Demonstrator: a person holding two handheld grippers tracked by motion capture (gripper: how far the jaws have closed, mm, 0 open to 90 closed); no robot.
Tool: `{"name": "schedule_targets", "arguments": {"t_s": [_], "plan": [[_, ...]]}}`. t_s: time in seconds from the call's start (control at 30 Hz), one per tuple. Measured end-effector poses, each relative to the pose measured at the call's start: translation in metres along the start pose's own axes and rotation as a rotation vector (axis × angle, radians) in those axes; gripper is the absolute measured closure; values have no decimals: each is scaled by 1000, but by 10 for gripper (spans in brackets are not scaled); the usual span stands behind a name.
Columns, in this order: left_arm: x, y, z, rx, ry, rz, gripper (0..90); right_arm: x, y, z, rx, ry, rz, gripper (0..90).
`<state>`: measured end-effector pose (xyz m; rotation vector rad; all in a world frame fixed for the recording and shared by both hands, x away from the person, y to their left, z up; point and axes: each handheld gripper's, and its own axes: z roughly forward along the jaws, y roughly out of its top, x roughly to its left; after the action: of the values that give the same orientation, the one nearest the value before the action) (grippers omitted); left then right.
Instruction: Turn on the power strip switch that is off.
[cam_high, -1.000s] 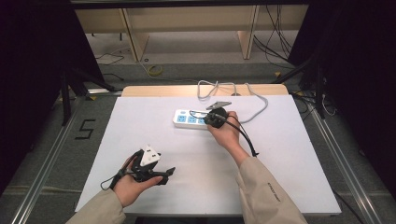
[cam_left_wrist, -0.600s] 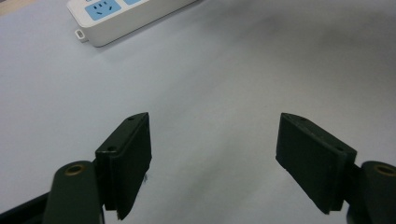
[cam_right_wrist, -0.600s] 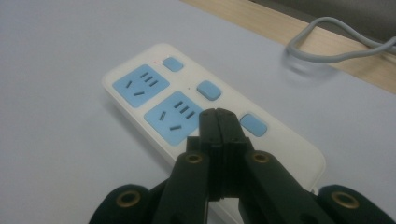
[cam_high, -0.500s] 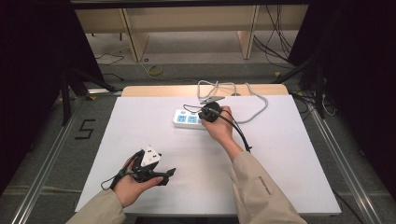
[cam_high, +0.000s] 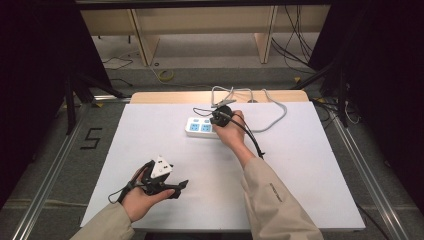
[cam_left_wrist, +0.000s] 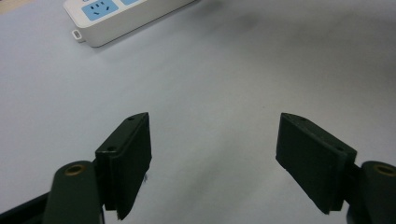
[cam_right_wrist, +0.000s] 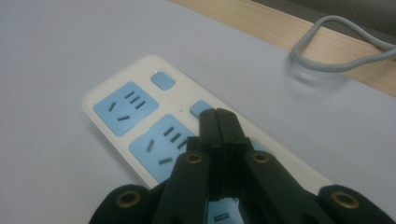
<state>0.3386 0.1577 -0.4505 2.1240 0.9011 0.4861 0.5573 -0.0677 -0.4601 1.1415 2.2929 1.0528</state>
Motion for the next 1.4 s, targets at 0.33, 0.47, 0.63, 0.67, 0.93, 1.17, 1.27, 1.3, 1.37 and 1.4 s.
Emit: {"name": "schedule_targets", "arguments": {"t_s": [0.33,0.47,0.63,0.67,0.93,1.17,1.27,1.3,1.37,1.4], "plan": [[0,0,0,0,0,1,265,0,11,7,-10,2,12,900],[0,0,0,0,-1,1,265,2,15,12,-3,4,7,900],[0,0,0,0,-3,2,265,3,20,17,8,5,5,900],[0,0,0,-1,-3,2,265,4,20,18,12,3,1,900],[0,0,0,-1,-2,0,266,5,21,25,34,-1,1,900],[0,0,0,-1,-1,0,265,4,21,26,49,-5,-2,900],[0,0,0,1,-3,0,265,4,22,27,58,-4,-3,900],[0,0,0,1,-3,0,266,4,23,27,61,-5,-5,900],[0,0,-1,2,-2,2,265,5,23,27,67,-6,-7,900],[0,0,-1,1,0,2,265,5,23,27,68,-8,-6,900]]}}
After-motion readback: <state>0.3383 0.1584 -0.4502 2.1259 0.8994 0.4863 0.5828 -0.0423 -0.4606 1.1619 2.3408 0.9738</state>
